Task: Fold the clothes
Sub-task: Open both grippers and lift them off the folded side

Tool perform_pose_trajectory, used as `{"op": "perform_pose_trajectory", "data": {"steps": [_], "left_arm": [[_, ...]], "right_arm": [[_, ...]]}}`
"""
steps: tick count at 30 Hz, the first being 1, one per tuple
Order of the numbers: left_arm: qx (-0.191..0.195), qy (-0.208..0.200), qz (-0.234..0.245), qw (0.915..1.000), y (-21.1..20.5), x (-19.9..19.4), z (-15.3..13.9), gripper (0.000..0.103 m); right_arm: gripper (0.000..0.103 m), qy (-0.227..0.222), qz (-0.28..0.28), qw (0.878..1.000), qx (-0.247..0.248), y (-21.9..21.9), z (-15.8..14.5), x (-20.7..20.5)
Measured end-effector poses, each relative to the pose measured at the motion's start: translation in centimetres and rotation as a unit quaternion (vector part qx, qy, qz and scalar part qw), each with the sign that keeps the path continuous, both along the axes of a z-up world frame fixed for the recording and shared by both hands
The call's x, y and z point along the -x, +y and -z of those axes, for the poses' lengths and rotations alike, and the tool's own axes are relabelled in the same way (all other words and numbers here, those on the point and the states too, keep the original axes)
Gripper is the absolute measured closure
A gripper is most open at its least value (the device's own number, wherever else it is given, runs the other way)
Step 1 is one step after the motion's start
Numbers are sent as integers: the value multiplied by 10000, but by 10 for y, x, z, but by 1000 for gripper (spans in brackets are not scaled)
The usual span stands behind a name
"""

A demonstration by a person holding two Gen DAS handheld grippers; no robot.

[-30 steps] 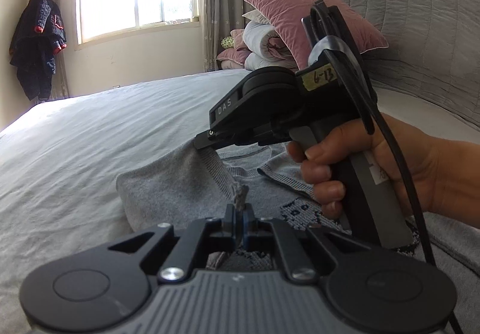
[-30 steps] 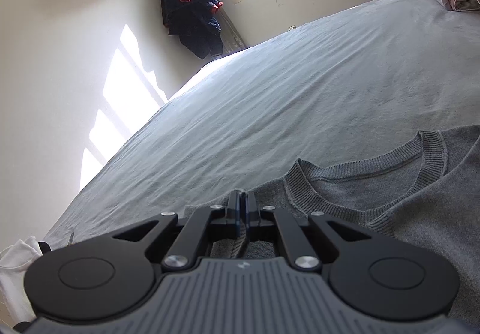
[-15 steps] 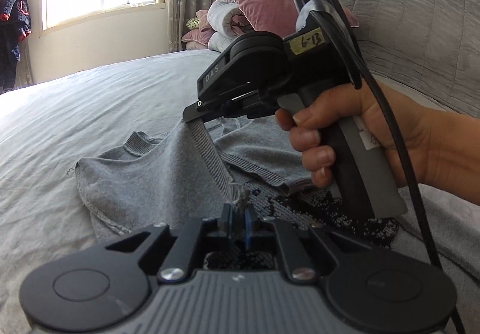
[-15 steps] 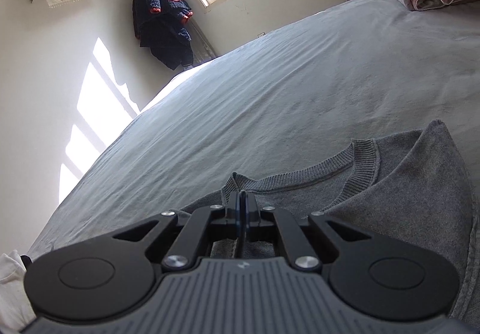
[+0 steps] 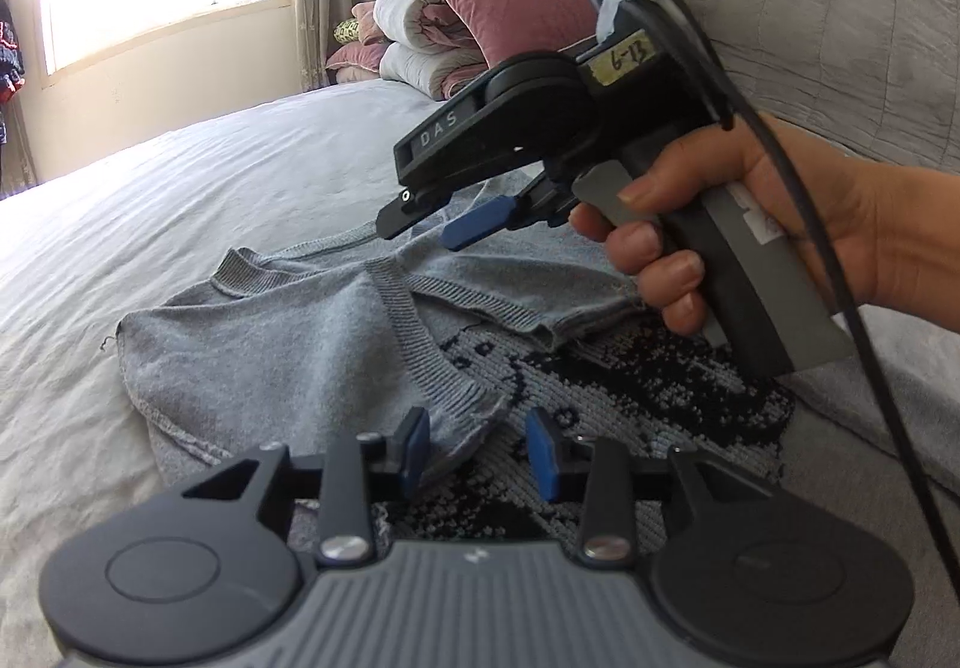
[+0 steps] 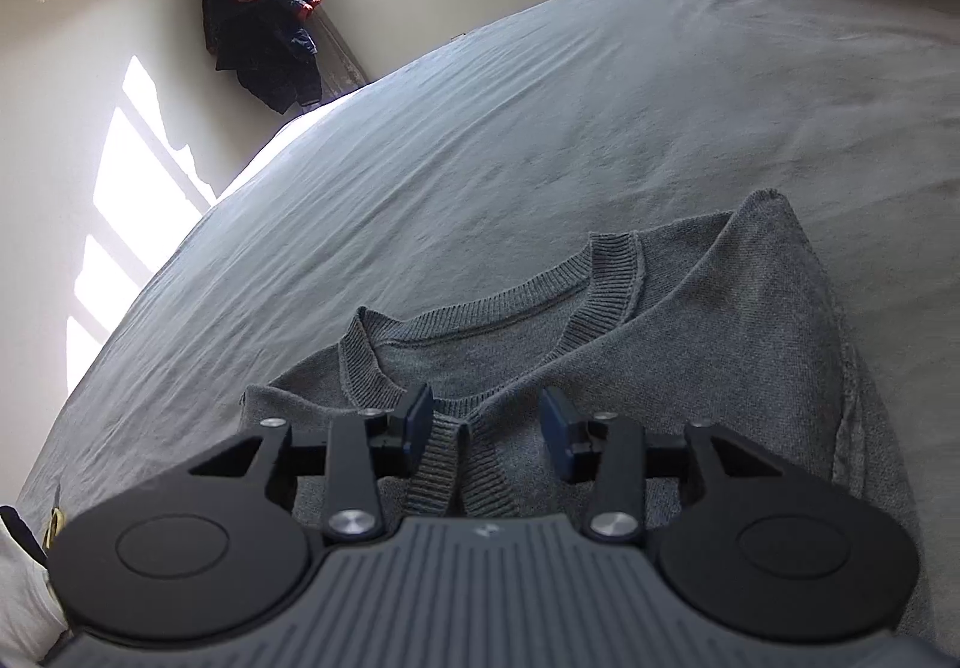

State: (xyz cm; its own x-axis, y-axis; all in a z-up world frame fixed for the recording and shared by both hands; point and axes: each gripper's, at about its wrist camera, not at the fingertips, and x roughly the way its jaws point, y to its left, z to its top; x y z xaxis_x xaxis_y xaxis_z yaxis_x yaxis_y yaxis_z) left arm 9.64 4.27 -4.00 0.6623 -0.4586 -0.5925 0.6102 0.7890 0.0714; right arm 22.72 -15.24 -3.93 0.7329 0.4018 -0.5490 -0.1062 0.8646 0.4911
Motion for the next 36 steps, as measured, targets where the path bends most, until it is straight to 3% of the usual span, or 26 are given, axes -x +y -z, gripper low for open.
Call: {"op": "perform_pose_trajectory", "data": {"steps": [5, 8, 10, 13, 15, 16, 20, 27, 36], "left_arm": [[-138, -47, -245, 9996, -10, -4, -1, 99], [372, 67, -297, 9988, -6, -6, -8, 99], [466, 278, -272, 9982, -7, -11, -7, 97], [473, 489, -260, 9973, -6, -12, -5, 85], [603, 535, -309, 9963, 0, -6, -10, 62], [687, 546, -343, 9955, 3, -3, -14, 61], [665, 631, -538, 9943, 16, 12, -25, 61], [9, 887, -938, 9916, 31, 51, -32, 61], [-483, 1360, -1274, 9813, 35, 114, -24, 61]], "right_arm": [[55, -49, -211, 9998, -17, -13, -5, 24], [55, -40, -279, 9996, 3, -18, -5, 36], [55, -17, -316, 9995, 19, -21, -4, 43], [55, 47, -328, 9995, 6, -25, -4, 55], [55, 85, -345, 9994, -25, -28, -5, 63], [53, 96, -361, 9993, -48, -29, -5, 68], [52, 131, -472, 9987, -103, -31, -8, 91], [52, 269, -706, 9971, -69, -22, -8, 131], [52, 443, -1103, 9916, -517, -8, 7, 175]]}}
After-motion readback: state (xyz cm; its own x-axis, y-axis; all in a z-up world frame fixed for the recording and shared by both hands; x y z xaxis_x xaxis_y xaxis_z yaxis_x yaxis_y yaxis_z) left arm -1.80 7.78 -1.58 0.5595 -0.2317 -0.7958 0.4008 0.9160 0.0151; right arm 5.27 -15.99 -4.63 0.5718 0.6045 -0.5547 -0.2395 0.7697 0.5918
